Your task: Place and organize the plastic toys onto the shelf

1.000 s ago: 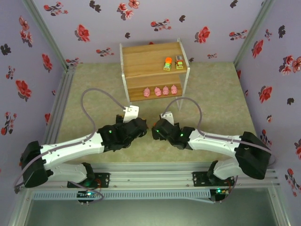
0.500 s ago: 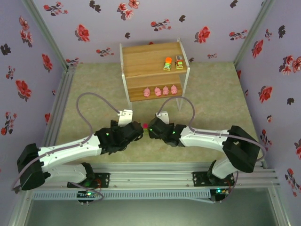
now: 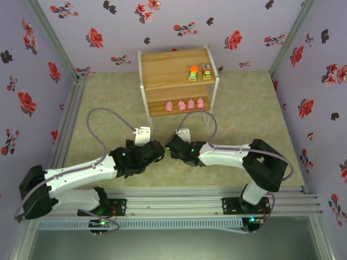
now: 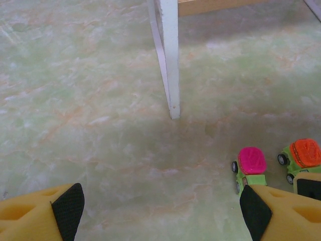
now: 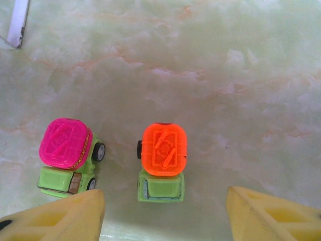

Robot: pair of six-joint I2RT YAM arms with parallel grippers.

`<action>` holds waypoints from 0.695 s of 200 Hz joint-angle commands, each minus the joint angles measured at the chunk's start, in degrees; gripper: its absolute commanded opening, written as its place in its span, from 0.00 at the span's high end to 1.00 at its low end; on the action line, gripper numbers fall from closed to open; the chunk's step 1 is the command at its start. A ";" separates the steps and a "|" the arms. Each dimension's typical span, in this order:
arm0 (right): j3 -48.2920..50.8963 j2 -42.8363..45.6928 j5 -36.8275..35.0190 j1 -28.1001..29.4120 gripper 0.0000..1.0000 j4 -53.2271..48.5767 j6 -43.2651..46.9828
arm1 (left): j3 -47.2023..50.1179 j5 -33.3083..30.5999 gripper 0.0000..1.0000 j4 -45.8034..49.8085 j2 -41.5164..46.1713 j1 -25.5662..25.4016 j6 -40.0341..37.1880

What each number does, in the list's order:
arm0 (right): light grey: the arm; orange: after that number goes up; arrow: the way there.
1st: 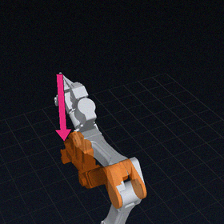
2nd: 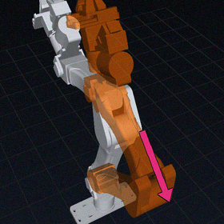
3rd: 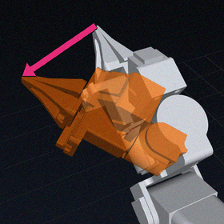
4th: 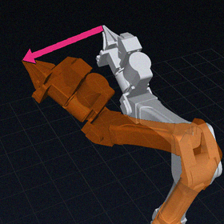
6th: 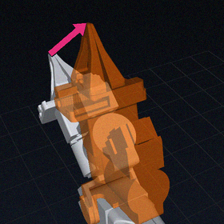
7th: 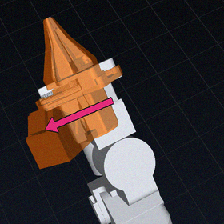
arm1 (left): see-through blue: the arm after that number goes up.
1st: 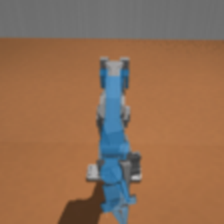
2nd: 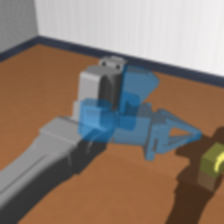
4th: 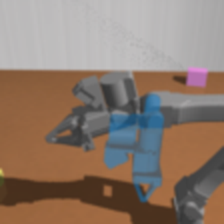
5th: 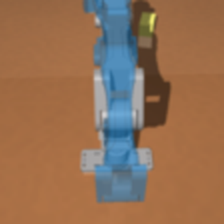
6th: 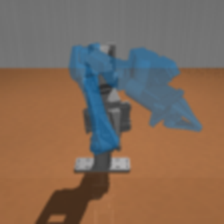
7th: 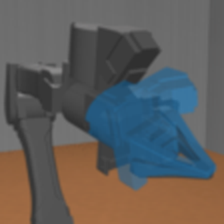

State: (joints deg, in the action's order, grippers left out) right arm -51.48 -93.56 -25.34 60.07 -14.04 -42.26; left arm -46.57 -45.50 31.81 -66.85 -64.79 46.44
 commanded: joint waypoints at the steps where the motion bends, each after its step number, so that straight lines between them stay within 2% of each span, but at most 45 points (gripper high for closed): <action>1: -1.94 -1.64 -1.69 0.42 0.36 -0.72 -1.09 | 1.37 -1.64 0.15 1.07 1.13 0.63 1.82; 66: -2.35 -3.91 -1.03 -0.34 0.48 0.12 -1.16 | 1.99 -1.19 0.14 1.21 1.79 1.25 1.88; 139: -1.82 -5.13 0.97 -2.15 0.52 1.75 -0.47 | 2.27 -0.04 0.14 0.64 1.90 2.47 1.35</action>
State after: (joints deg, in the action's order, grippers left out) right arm -52.93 -97.41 -25.02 58.48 -13.43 -42.26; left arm -44.88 -45.01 32.01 -65.91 -62.98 46.65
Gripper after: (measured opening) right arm 0.475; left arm 0.856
